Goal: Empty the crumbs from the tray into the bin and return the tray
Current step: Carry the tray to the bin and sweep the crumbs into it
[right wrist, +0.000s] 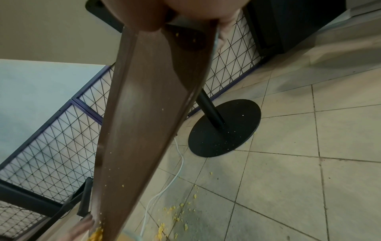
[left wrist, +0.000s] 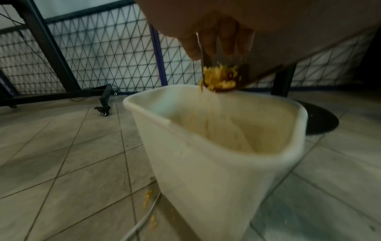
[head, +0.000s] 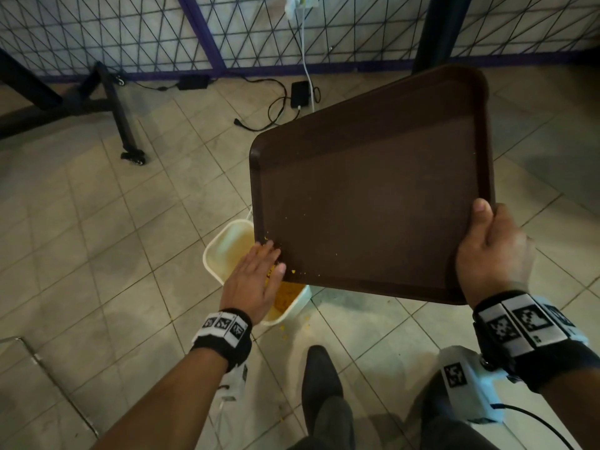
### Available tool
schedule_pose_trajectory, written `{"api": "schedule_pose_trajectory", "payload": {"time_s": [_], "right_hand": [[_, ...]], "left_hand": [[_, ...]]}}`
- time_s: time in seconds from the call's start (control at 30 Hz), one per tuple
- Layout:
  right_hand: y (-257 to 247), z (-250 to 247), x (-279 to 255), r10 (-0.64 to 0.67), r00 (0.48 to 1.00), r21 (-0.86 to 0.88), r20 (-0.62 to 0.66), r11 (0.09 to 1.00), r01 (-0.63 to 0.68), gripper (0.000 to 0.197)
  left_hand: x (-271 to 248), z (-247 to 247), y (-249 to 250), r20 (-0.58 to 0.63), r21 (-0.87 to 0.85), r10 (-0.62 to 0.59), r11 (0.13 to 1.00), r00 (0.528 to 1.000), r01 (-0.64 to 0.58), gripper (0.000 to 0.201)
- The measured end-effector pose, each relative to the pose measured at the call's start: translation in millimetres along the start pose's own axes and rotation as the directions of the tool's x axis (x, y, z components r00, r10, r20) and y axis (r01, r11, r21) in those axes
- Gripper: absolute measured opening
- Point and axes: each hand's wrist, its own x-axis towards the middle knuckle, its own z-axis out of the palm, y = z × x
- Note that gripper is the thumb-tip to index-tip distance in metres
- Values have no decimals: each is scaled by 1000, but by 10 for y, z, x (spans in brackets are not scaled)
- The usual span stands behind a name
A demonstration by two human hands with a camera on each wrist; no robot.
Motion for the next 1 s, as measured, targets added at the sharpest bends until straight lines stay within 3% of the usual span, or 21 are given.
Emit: {"api": "schedule_pose_trajectory", "payload": {"time_s": [0.1,0.23,0.4,0.47,0.63,0.7,0.83,1.0], "right_hand": [[-13,23,-24,-13,1000,-21,12,1000,13,43],[-53,24,-59,-20,1000,-14,23,1000,20,39],[-46,27,-61,-64,998,-16,13,998,65,43],[-20,31,-60,-73,997,-45,21,996,74,45],[-16,13,-62,-76,997,-69,23,995,77,44],[-27,20,-63,-77,997,-53,17,996,78,44],[-29,35,-53,-79,997,-19,8,997,79,45],[-33,31,-51,-92,996,-8,6,996,92,44]], "left_hand": [[248,-64,33,-78,-55,-51,997,996,47,55],[370,139,-18,119,-61,-141,987,983,149,75],[-2,387,32,303,-69,-137,984,943,165,76],[-130,357,44,298,-94,-132,982,945,167,71],[-86,134,97,69,-132,-161,977,985,169,62],[82,73,74,31,-124,-165,978,986,168,64],[291,94,51,105,-71,-204,975,973,212,74],[-22,328,33,283,-13,-113,992,953,122,75]]}}
